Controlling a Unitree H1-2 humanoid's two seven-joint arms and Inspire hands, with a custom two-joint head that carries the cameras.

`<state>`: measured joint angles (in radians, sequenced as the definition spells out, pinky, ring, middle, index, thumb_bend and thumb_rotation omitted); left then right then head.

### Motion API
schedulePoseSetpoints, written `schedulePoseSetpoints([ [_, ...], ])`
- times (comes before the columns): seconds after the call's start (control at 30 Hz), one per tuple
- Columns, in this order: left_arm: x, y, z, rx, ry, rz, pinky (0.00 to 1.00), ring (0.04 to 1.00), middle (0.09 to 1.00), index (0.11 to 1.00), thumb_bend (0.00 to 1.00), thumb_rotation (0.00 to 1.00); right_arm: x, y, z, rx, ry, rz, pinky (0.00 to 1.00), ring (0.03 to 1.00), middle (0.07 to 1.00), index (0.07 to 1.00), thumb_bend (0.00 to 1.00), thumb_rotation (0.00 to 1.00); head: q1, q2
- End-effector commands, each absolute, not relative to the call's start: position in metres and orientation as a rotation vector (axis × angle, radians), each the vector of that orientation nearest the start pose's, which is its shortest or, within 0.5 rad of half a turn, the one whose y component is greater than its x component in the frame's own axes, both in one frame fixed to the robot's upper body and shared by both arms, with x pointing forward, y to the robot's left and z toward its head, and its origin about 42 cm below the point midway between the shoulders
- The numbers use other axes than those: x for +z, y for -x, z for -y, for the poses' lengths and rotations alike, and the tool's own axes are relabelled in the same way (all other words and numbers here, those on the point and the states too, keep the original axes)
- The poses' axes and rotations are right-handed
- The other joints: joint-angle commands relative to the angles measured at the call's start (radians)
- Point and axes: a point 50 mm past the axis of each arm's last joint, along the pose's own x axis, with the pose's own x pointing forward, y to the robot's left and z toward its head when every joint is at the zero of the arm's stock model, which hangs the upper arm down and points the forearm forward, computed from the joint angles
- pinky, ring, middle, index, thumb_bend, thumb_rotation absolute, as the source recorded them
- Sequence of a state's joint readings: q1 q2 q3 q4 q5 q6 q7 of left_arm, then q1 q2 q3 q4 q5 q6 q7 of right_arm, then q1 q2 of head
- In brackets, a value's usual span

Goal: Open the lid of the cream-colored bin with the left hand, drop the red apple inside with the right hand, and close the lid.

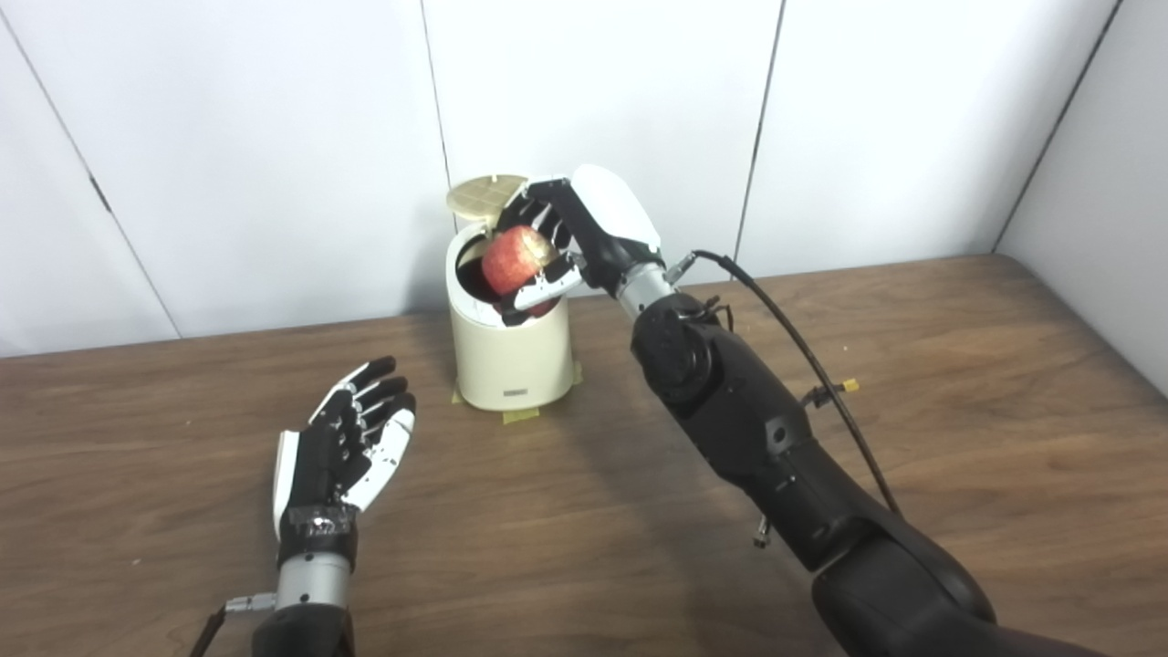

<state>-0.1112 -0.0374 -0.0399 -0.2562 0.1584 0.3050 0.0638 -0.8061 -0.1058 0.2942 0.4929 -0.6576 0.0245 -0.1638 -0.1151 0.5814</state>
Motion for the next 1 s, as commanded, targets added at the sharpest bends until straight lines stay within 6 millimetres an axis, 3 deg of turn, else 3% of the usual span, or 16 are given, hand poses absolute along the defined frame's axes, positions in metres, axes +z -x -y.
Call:
schedulePoseSetpoints([
  [0.0, 0.202, -0.314, -0.178, 0.047, -0.107, 0.171, 0.7, 0.745, 0.77, 0.804, 0.4, 0.32, 0.301, -0.499, 0.107, 0.081, 0.943, 0.536, 0.75, 0.823, 0.801, 0.496, 0.52, 0.14, 0.0, 0.002],
  [0.03, 0.202, -0.314, -0.177, 0.047, -0.105, 0.171, 0.7, 0.743, 0.768, 0.804, 0.4, 0.3, 0.301, -0.499, 0.107, 0.081, 0.944, 0.53, 0.8, 0.874, 0.837, 0.599, 0.66, 0.15, 0.002, 0.004],
  [0.1, 0.202, -0.314, -0.177, 0.045, -0.105, 0.174, 0.7, 0.742, 0.769, 0.805, 0.4, 0.29, 0.301, -0.498, 0.107, 0.086, 0.962, 0.519, 0.87, 0.938, 0.889, 0.716, 0.77, 0.19, 0.005, 0.008],
  [0.33, 0.204, -0.315, -0.175, 0.047, -0.105, 0.176, 0.69, 0.737, 0.769, 0.803, 0.39, 0.26, 0.3, -0.495, 0.108, 0.102, 0.991, 0.511, 0.9, 0.966, 0.925, 0.835, 0.79, 0.28, 0.01, 0.01],
  [0.8, 0.204, -0.315, -0.174, 0.041, -0.107, 0.177, 0.69, 0.735, 0.768, 0.802, 0.38, 0.27, 0.297, -0.494, 0.114, 0.09, 0.994, 0.53, 0.82, 0.84, 0.809, 0.764, 0.76, 0.23, 0.009, 0.016],
  [0.87, 0.204, -0.314, -0.174, 0.04, -0.106, 0.177, 0.69, 0.739, 0.771, 0.804, 0.39, 0.28, 0.298, -0.493, 0.116, 0.072, 0.961, 0.545, 0.66, 0.712, 0.708, 0.696, 0.74, 0.17, 0.009, 0.016],
  [0.9, 0.204, -0.315, -0.174, 0.042, -0.105, 0.177, 0.69, 0.739, 0.771, 0.805, 0.39, 0.28, 0.299, -0.492, 0.117, 0.06, 0.913, 0.558, 0.63, 0.69, 0.69, 0.684, 0.73, 0.16, 0.01, 0.017],
  [0.97, 0.204, -0.315, -0.174, 0.044, -0.106, 0.178, 0.69, 0.736, 0.768, 0.802, 0.4, 0.28, 0.301, -0.489, 0.12, 0.042, 0.841, 0.585, 0.46, 0.469, 0.53, 0.577, 0.56, 0.03, 0.01, 0.017],
])
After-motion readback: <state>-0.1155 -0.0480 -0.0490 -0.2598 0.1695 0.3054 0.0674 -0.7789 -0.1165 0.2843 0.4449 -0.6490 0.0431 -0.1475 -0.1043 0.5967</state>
